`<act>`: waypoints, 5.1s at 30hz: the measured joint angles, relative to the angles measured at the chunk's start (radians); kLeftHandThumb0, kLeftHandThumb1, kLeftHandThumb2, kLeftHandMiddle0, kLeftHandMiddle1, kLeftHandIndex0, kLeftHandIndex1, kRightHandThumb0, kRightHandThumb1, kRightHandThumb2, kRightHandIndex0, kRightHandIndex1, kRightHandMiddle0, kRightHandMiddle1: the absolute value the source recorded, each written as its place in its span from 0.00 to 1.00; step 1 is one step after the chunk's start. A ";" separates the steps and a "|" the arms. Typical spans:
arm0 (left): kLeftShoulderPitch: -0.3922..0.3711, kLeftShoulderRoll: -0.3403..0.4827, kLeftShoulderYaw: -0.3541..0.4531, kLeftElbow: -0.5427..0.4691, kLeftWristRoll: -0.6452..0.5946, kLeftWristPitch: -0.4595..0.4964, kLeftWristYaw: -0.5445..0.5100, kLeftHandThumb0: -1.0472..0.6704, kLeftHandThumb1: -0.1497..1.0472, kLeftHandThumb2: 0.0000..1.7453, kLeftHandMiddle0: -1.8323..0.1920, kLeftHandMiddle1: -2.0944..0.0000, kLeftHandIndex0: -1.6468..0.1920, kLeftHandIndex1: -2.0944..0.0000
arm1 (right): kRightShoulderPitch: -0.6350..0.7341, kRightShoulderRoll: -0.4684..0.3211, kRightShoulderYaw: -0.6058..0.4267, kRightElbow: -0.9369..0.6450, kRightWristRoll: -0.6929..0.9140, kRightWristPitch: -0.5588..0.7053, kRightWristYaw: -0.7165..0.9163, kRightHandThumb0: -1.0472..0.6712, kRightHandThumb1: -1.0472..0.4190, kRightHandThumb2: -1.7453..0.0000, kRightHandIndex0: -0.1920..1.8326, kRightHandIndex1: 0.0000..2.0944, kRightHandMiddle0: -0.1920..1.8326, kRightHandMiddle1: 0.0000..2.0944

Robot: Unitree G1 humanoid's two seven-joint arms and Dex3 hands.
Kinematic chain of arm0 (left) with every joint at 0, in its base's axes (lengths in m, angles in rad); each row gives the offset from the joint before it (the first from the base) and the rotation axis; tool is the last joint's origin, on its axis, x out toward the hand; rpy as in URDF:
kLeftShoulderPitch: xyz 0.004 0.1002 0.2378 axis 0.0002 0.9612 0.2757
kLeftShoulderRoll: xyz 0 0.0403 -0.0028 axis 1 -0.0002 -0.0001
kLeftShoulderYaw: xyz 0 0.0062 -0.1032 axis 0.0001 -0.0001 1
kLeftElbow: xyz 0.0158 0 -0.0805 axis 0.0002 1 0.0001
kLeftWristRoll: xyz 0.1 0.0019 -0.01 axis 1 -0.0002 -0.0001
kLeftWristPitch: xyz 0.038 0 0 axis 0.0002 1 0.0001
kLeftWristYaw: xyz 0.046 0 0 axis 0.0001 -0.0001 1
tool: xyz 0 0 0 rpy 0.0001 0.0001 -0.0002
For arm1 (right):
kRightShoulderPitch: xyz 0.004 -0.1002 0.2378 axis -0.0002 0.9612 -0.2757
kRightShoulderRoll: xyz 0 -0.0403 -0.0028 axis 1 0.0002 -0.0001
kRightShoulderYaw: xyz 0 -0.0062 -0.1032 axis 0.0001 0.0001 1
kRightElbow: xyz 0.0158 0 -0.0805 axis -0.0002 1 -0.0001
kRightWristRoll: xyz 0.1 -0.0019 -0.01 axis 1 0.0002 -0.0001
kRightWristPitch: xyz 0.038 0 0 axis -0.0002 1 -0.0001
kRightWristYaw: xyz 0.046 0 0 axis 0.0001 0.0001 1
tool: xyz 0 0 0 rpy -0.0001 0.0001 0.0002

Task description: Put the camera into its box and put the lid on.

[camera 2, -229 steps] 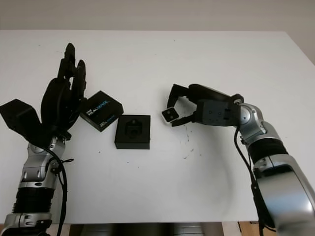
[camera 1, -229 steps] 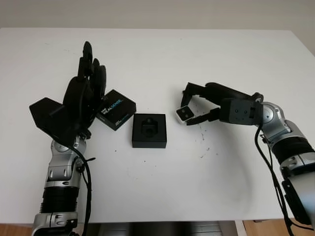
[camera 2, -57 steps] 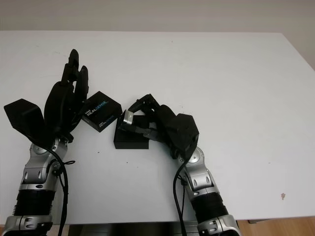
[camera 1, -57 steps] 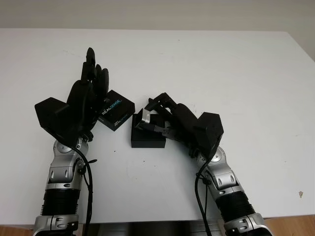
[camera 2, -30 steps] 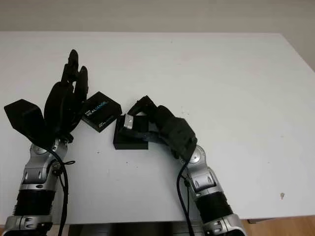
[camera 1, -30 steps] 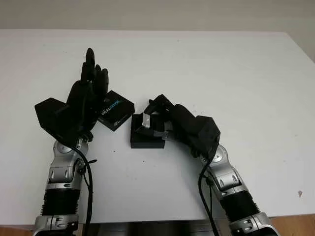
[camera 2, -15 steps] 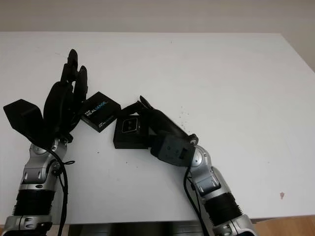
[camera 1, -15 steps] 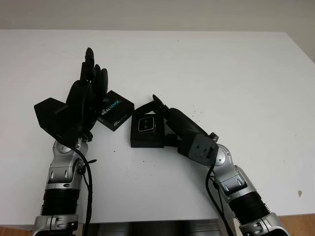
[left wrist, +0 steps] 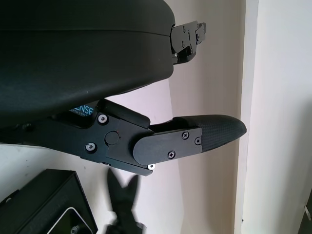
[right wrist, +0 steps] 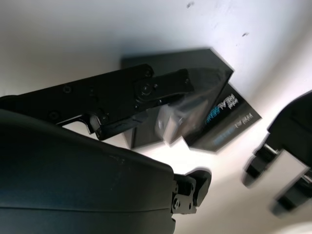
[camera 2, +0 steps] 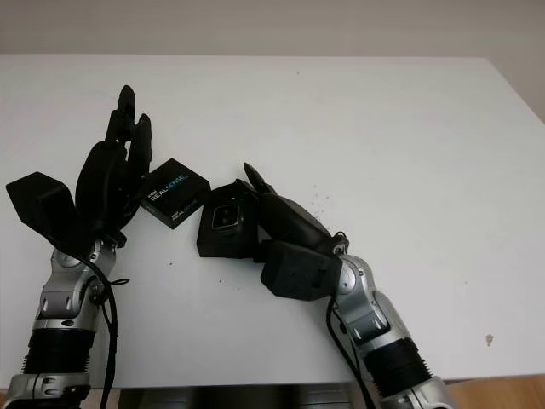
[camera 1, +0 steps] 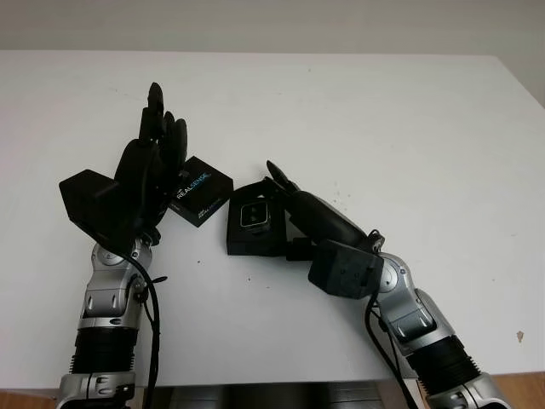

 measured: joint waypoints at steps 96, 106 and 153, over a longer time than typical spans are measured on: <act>-0.450 0.643 -0.431 0.431 0.841 -0.529 -0.299 0.43 0.80 0.02 0.88 0.98 0.90 0.98 | -0.060 -0.067 -0.345 -0.130 0.442 0.278 0.125 0.19 0.00 0.65 0.08 0.03 0.09 0.04; -0.628 0.626 -0.628 0.602 1.162 -0.657 0.022 0.41 0.79 0.03 0.89 0.98 0.94 0.99 | -0.040 -0.038 -0.346 -0.136 0.478 0.310 0.116 0.19 0.00 0.66 0.07 0.03 0.08 0.03; -0.654 0.552 -0.705 0.790 1.007 -0.787 0.080 0.40 1.00 0.05 0.88 0.36 0.90 0.39 | 0.005 -0.032 -0.339 -0.184 0.396 0.334 0.055 0.25 0.00 0.66 0.11 0.04 0.11 0.04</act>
